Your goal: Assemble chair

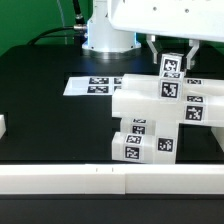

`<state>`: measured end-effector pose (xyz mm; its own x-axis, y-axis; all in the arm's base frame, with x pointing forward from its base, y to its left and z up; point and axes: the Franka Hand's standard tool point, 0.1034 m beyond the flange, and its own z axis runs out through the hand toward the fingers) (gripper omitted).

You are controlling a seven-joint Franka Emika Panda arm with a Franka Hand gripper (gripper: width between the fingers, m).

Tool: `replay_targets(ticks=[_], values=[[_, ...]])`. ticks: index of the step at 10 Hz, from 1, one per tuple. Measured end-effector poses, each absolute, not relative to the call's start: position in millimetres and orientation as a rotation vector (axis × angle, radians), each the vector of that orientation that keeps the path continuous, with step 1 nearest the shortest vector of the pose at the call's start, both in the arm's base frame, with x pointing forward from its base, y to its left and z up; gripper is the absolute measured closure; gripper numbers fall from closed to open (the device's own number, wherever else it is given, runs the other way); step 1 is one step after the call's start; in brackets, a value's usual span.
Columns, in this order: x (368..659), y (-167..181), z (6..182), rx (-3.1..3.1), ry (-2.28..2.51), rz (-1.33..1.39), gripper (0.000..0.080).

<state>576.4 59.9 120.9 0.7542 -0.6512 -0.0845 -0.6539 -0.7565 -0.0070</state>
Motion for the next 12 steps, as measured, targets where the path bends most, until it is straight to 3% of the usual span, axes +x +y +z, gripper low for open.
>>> replay_targets(ticks=[6,7,8,10,12], values=[[576.6,63.1,120.7,-2.563,1.752,0.143,0.0512],[576.6,63.0,120.7,-2.569,1.744,0.142,0.0431],[576.1,62.9,120.9,-2.614,1.683,0.144,0.0431],[576.9,66.0,126.1,-2.689,1.589,0.182,0.018],[576.6,64.4,124.8,-2.808,1.346,0.173,0.0159]])
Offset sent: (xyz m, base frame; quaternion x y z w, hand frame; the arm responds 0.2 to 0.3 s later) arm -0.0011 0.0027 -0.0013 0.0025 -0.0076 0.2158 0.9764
